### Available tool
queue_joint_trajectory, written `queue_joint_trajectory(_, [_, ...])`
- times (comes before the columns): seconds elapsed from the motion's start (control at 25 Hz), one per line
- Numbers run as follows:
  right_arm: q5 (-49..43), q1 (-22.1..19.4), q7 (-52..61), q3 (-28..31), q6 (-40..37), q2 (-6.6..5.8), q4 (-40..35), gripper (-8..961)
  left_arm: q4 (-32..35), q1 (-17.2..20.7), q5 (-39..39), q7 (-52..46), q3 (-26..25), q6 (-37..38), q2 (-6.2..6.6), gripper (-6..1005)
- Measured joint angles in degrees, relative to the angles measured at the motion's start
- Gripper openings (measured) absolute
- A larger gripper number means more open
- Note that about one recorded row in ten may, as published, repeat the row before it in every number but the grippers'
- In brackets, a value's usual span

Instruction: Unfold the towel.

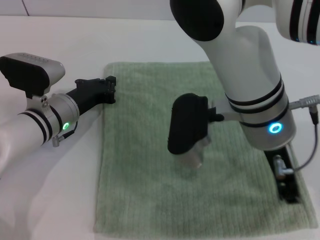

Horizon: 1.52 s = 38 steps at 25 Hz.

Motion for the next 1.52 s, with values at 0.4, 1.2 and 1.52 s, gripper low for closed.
queue_joint_trajectory(0.4, [-16.39, -7.58, -2.36, 13.32, -15.17, -0.23, -12.40, 252, 0.77, -0.03, 0.00, 0.45, 0.00, -0.12, 0.02, -1])
queue_joint_trajectory(1.2, [-25.87, -31.18, -3.32, 20.33, -62.17, -0.03, -25.30, 253, 6.24, 3.75, 0.00, 0.73, -7.64, 0.30, 2.06, -1])
queue_joint_trajectory(1.52, [-25.52, -43.08, -1.53, 17.23, -89.42, -0.16, -25.61, 253, 8.56, 5.83, 0.09, 2.18, -10.95, 0.90, 2.35, -1])
